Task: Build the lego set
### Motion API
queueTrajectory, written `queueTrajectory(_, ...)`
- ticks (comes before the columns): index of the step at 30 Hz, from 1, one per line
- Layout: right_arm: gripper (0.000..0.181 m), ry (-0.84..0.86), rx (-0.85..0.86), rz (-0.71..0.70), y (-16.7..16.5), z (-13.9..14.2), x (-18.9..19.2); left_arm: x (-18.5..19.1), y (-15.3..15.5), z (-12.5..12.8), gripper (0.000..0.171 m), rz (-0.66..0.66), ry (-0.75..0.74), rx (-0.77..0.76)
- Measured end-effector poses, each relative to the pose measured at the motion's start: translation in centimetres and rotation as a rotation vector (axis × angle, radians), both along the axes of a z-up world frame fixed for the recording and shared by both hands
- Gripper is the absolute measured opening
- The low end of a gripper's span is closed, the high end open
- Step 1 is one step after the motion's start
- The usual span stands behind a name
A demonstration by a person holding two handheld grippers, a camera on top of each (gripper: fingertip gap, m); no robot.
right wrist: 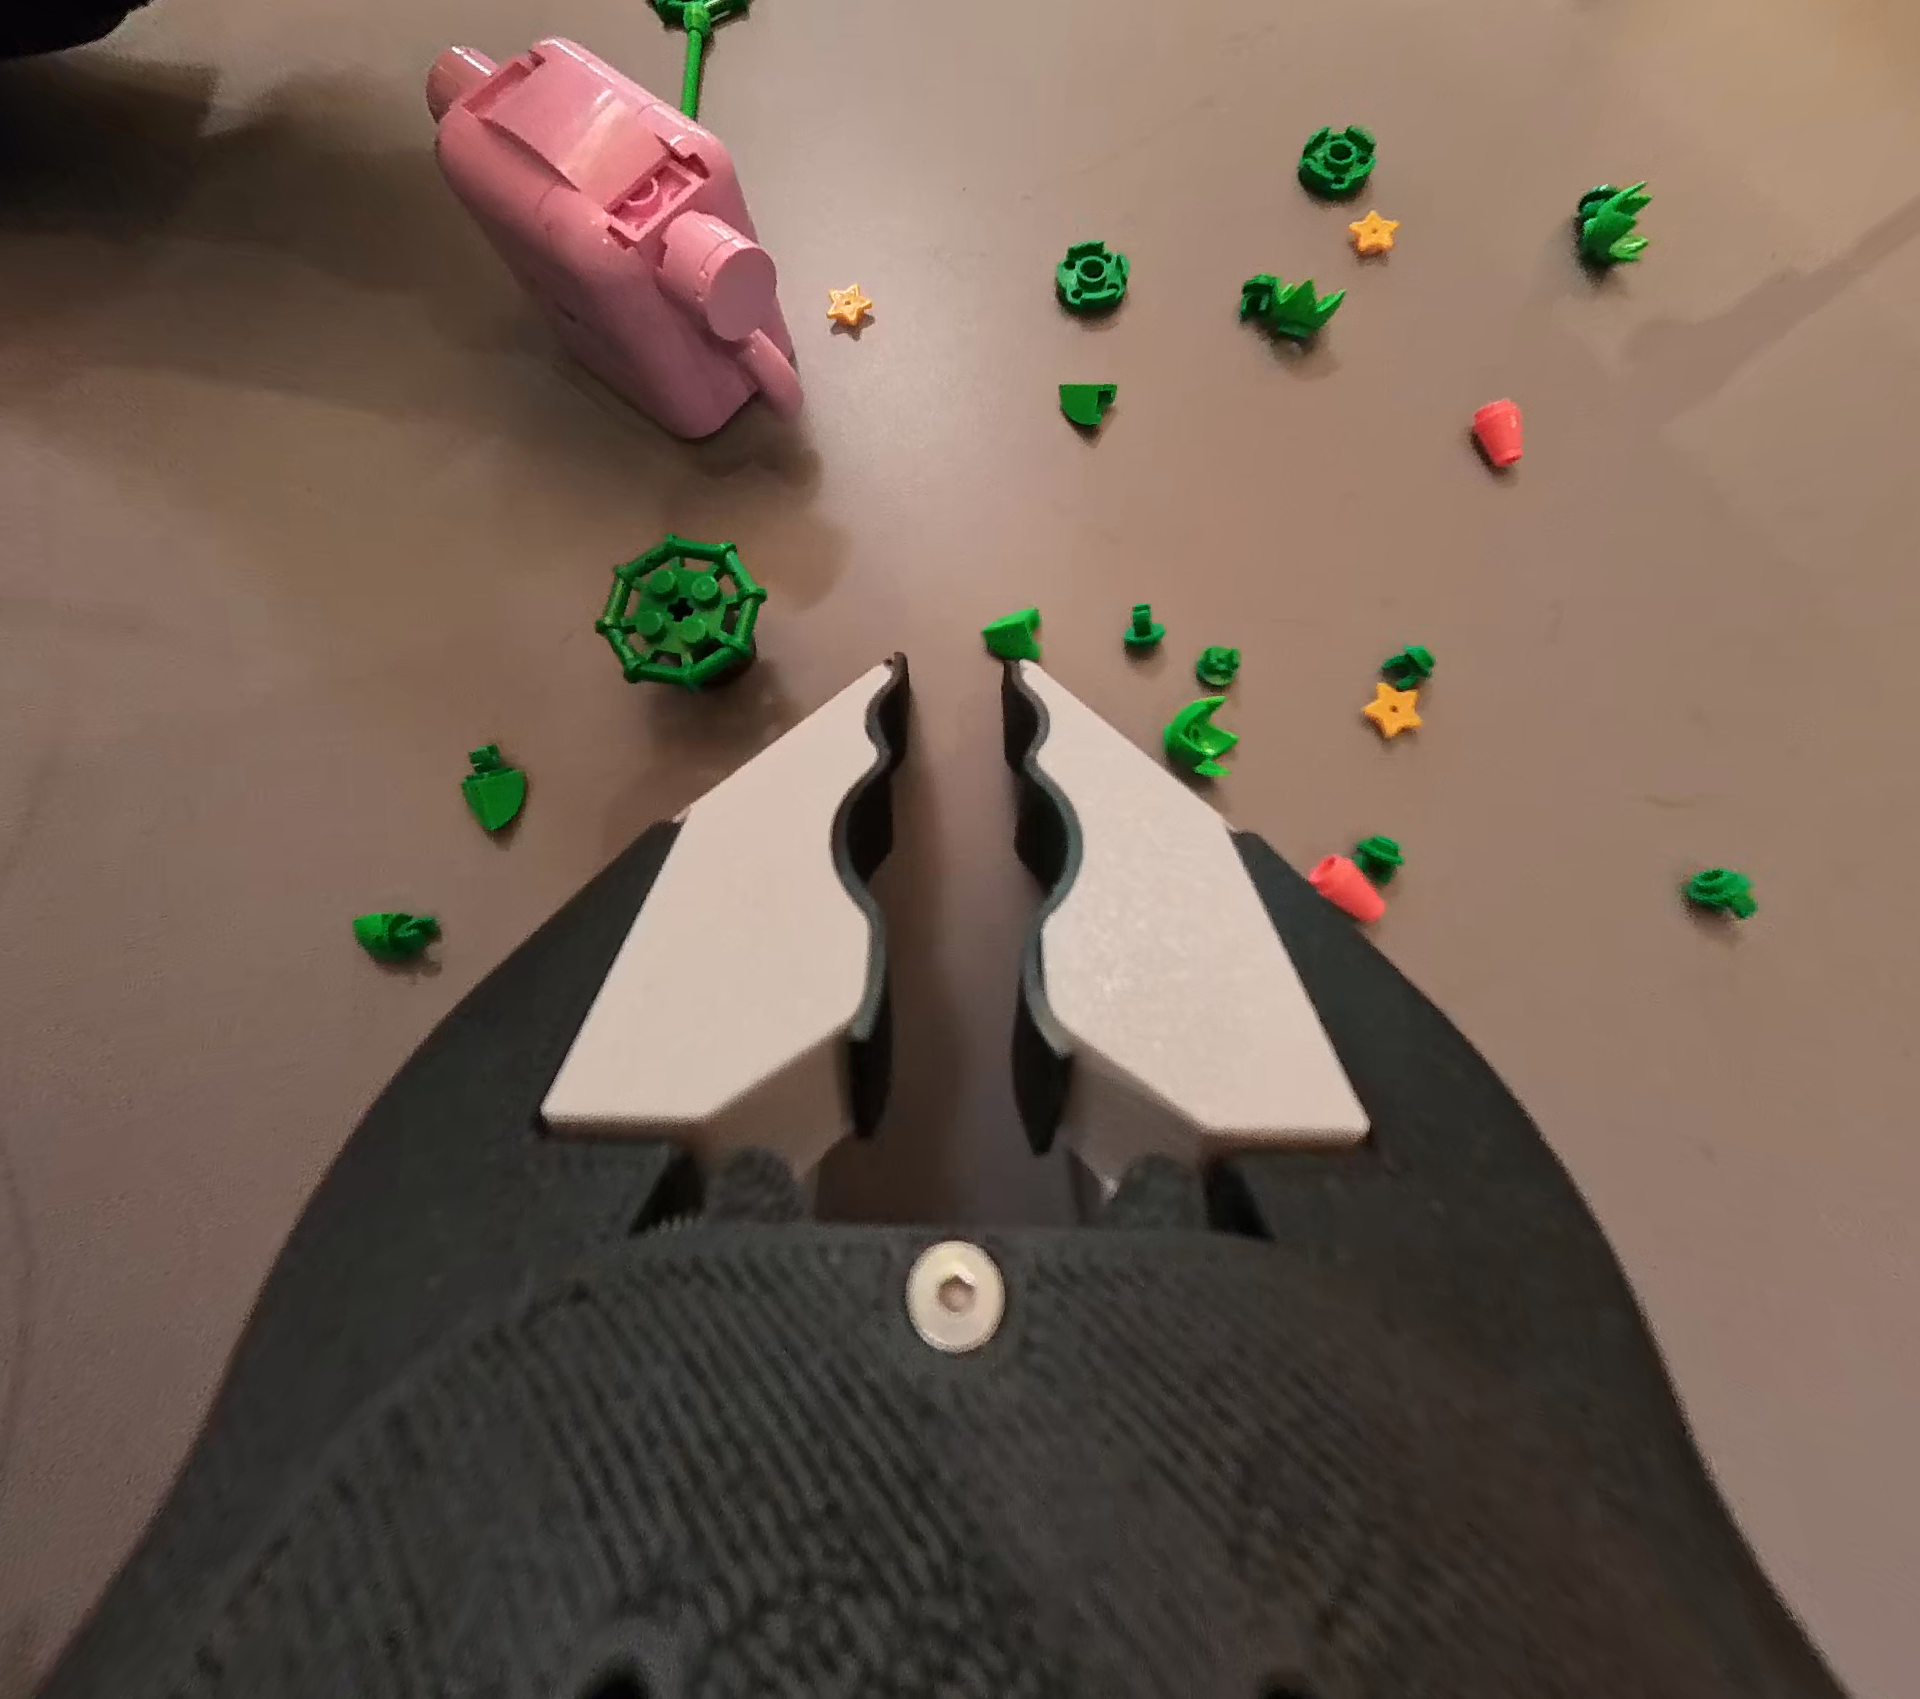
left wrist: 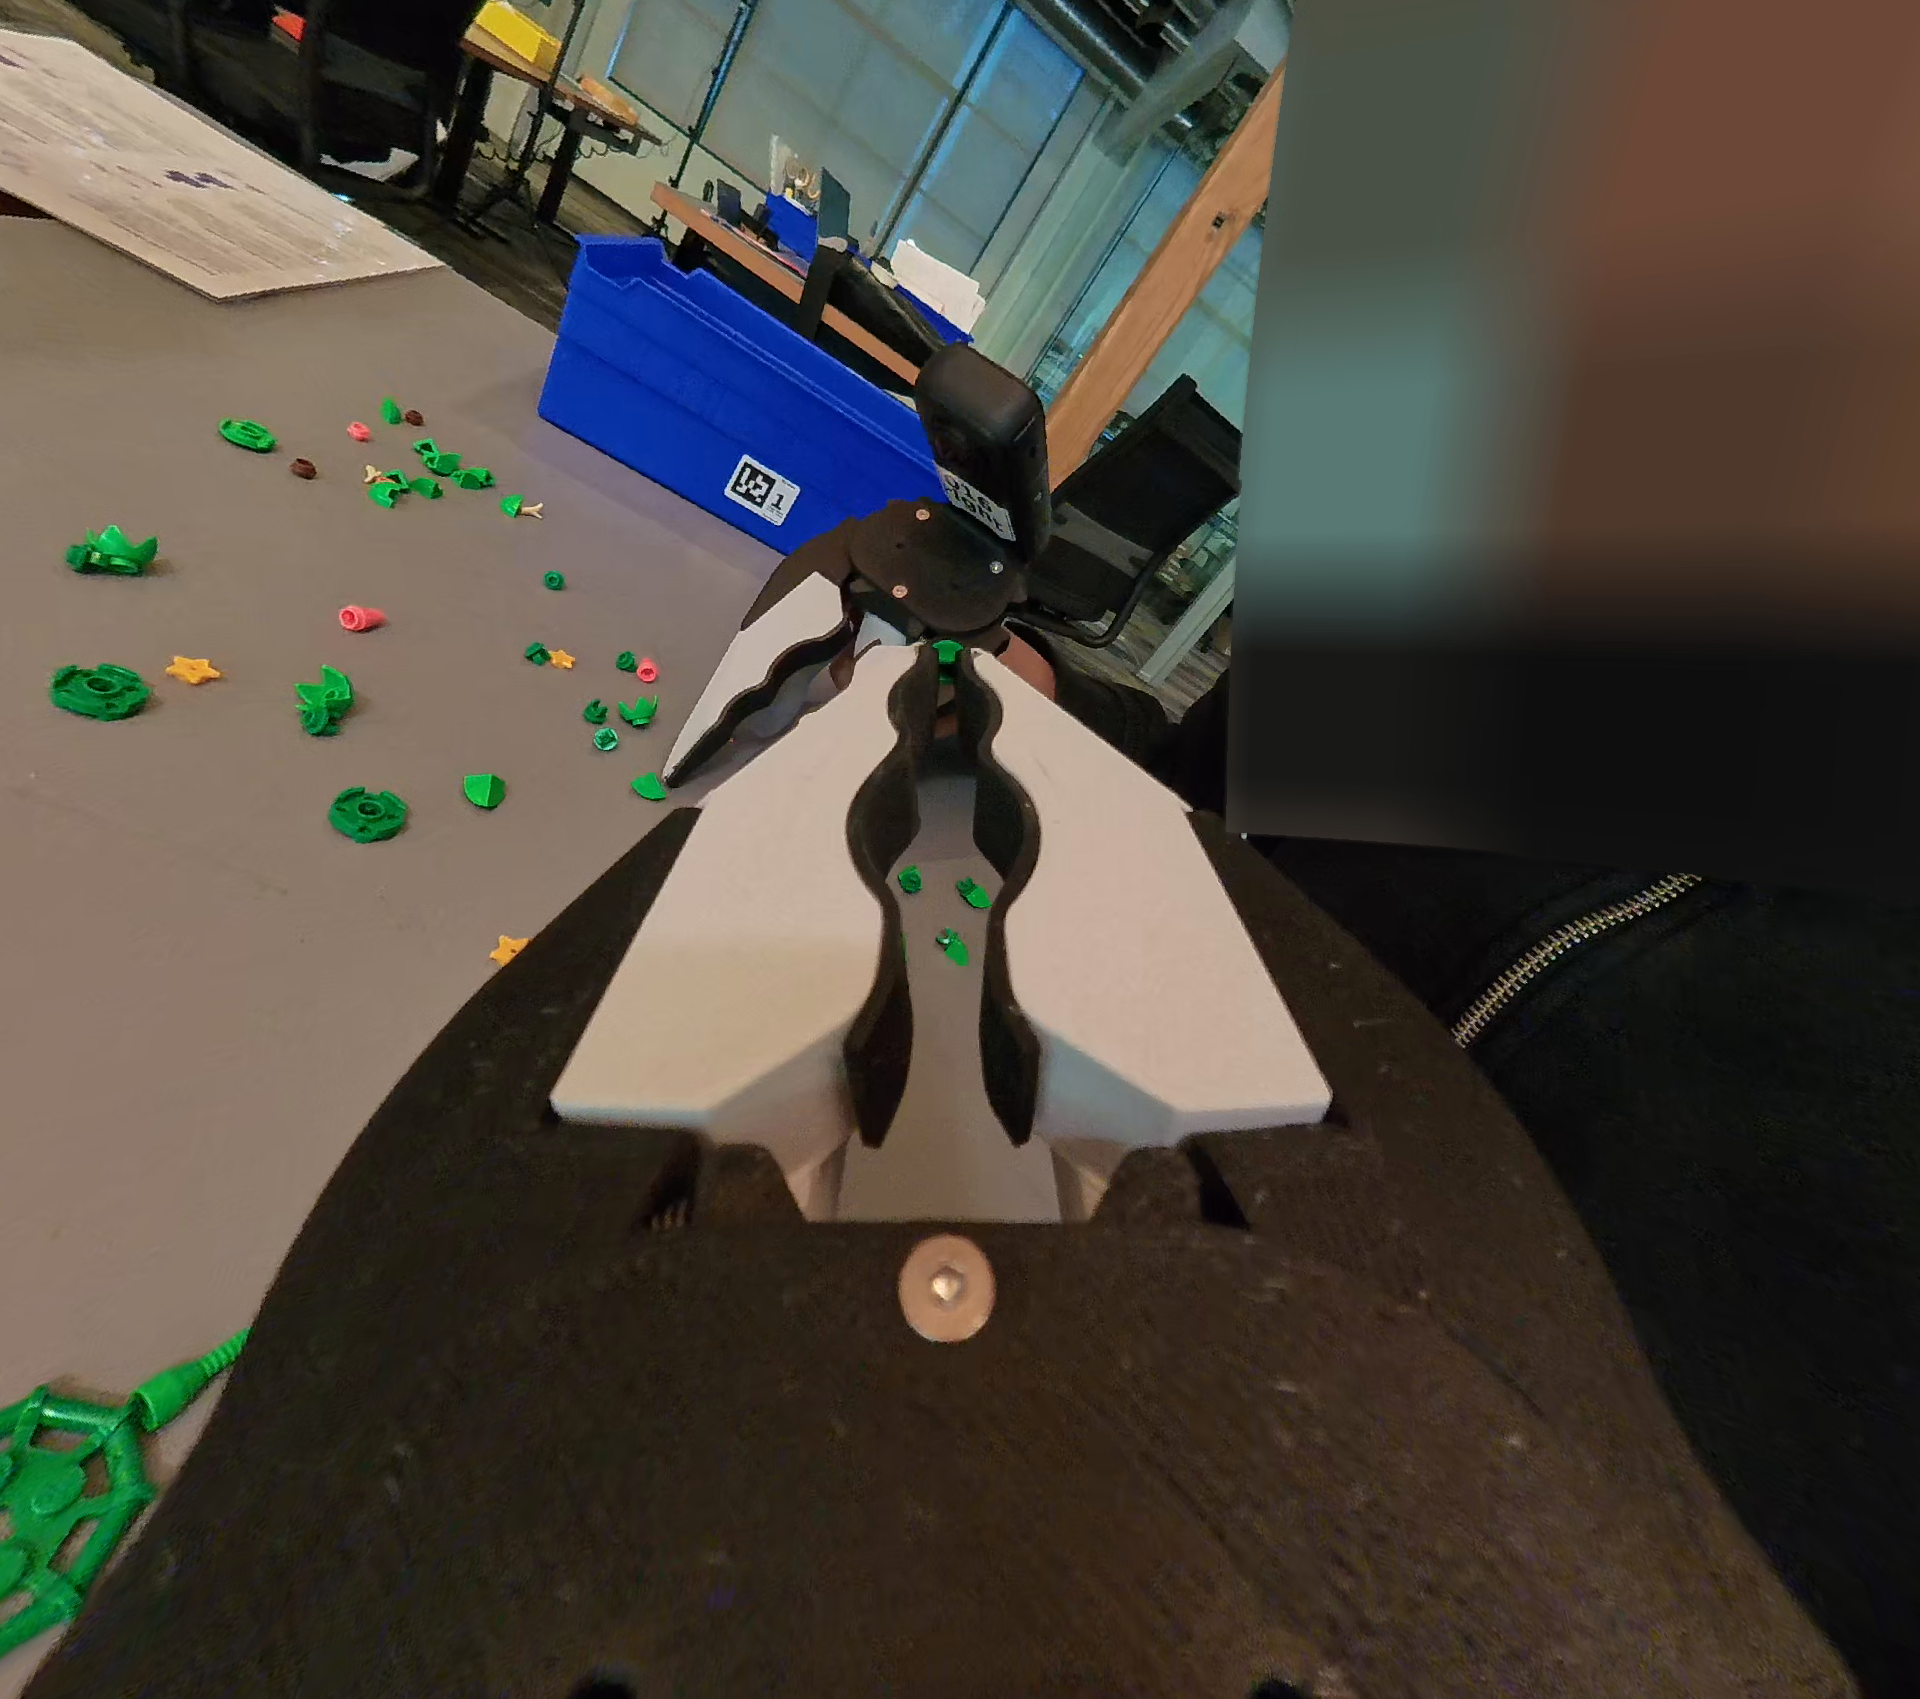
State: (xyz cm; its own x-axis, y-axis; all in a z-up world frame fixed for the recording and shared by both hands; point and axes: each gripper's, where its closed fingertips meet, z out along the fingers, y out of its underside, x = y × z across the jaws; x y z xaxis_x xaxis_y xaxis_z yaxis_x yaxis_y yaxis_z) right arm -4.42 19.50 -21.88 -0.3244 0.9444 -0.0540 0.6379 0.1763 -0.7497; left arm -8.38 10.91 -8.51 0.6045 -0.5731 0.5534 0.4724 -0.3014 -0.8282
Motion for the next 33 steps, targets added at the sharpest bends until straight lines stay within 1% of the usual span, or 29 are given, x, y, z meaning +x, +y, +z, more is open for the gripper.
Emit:
queueTrajectory(12,0.021,0.01,0.029,-0.017,0.36,-0.03,-0.28,0.02,0.01,0.0,0.0,-0.002,-0.003,0.0)
queueTrajectory(25,0.023,0.041,0.084,-0.045,0.77,0.2,-0.93,0.14,0.0,0.04,0.0,-0.006,-0.004,0.002)
queueTrajectory(33,0.021,0.035,0.032,-0.063,0.83,0.36,-0.79,0.15,-0.09,0.2,0.0,-0.006,-0.005,0.007)
